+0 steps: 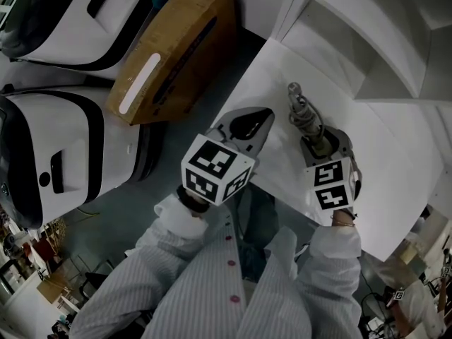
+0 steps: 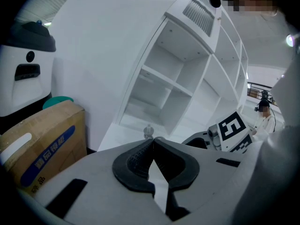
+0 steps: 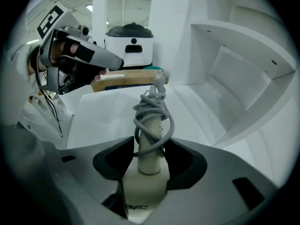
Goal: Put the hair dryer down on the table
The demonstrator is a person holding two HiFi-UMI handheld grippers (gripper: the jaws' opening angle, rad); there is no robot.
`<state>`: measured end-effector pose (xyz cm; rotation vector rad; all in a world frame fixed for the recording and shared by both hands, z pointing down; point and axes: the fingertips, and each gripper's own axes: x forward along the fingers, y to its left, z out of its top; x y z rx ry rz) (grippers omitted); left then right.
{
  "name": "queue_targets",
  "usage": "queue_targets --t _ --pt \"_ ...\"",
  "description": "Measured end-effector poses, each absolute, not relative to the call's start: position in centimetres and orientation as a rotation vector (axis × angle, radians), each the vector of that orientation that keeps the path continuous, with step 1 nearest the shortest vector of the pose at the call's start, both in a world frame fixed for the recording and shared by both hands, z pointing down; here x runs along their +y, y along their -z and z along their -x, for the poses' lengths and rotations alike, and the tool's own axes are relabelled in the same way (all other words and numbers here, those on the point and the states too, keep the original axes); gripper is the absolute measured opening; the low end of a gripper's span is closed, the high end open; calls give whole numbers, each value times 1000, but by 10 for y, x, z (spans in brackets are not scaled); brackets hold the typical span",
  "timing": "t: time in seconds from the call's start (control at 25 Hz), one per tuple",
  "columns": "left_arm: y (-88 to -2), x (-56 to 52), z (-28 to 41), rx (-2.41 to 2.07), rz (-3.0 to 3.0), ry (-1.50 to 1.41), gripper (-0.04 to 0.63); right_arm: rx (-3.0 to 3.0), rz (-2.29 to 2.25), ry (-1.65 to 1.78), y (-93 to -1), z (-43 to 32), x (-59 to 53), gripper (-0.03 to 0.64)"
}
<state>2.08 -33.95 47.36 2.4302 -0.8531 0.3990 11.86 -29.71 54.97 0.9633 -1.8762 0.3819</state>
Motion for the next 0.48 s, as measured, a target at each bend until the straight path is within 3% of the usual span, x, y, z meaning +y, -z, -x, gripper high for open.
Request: queue_targets --t 0.48 --pt "-477 -347 -10 -878 -2412 -382 9 -1827 -887 -378 -558 -109 -311 190"
